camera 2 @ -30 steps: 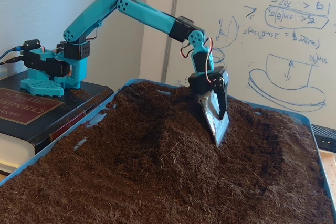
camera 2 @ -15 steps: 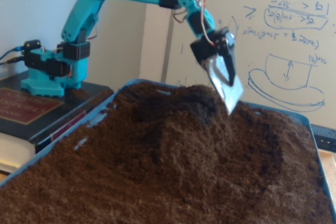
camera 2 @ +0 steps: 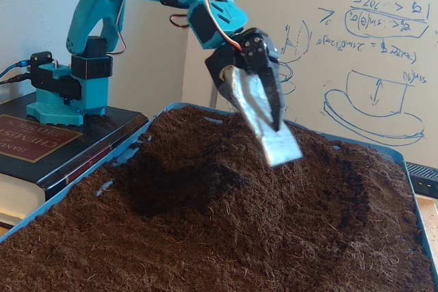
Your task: Build a berm.
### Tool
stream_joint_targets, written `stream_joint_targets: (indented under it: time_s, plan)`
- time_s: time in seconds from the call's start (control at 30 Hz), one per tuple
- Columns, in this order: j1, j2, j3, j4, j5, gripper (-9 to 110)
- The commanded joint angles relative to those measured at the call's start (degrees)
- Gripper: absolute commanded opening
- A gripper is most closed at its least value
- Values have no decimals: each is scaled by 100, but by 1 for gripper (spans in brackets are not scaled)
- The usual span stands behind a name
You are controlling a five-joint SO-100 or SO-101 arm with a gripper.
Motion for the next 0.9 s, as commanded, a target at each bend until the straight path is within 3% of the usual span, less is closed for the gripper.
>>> stream_joint_targets:
  time_s: [0.0,0.17,0.33,0.6,0.87]
  plan:
    - [44,-633,-1046,-1055,756,0]
    - [-237,-2320,-2206,-2373,1854,0]
    - [-527,-3375,-2760,-2417,2004,0]
    - [-879,-3788,-2417,-1116,1995,0]
    - [-967,-2848,-1819,659,1986,0]
